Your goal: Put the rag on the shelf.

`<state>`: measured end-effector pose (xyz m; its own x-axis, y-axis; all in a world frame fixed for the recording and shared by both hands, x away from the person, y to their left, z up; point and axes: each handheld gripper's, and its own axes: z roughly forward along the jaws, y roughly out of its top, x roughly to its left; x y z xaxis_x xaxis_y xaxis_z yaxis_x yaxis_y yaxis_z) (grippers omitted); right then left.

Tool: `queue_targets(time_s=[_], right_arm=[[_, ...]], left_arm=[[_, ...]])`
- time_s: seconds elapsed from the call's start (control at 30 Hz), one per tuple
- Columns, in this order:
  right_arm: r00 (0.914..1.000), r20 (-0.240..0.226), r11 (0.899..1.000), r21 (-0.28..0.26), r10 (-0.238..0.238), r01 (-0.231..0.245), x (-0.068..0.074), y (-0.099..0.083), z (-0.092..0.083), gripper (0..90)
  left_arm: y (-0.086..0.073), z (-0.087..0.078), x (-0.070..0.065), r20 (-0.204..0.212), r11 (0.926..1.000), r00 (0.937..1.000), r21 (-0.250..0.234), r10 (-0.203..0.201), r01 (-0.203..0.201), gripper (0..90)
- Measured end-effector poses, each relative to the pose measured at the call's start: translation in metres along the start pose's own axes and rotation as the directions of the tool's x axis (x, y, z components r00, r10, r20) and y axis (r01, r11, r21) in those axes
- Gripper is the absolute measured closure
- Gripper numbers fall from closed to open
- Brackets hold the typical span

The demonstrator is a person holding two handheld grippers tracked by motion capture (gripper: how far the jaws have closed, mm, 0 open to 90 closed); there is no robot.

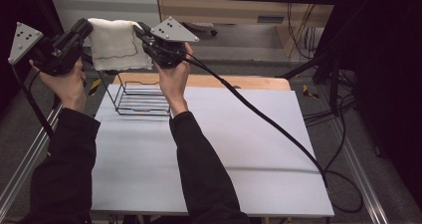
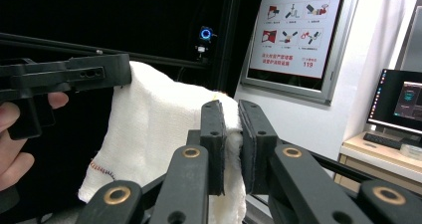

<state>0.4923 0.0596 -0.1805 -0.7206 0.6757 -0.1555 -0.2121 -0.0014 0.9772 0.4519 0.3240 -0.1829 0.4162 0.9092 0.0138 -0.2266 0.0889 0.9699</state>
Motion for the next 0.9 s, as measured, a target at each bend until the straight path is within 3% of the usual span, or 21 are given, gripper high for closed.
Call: queue_targets(time_s=[0.2, 0.47, 0.63, 0.9], right_arm=[[1.0, 0.005, 1.0, 0.008, -0.003, 0.003, -0.005, -0.002, 0.006, 82.1], [0.9999, 0.006, 1.0, -0.006, -0.009, 0.009, -0.009, 0.006, 0.012, 82.0], [0.9998, 0.018, 1.0, 0.008, -0.008, 0.007, -0.013, 0.007, 0.021, 82.1], [0.9998, 0.021, 1.0, 0.02, 0.005, -0.005, -0.021, 0.002, 0.034, 82.0]], left_arm=[[-0.002, 0.008, 0.004, -0.002, 0.9999, 1.0, 0.012, -0.007, 0.007, 84.1], [0.004, 0.013, 0.008, 0.002, 0.9997, 0.9999, -0.017, -0.016, 0.016, 84.1], [0.005, 0.021, 0.011, -0.012, 1.0, 0.9999, 0.002, 0.0, 0.0, 84.1], [-0.004, 0.033, 0.022, -0.014, 0.9997, 0.9997, 0.014, -0.02, 0.02, 84.1]])
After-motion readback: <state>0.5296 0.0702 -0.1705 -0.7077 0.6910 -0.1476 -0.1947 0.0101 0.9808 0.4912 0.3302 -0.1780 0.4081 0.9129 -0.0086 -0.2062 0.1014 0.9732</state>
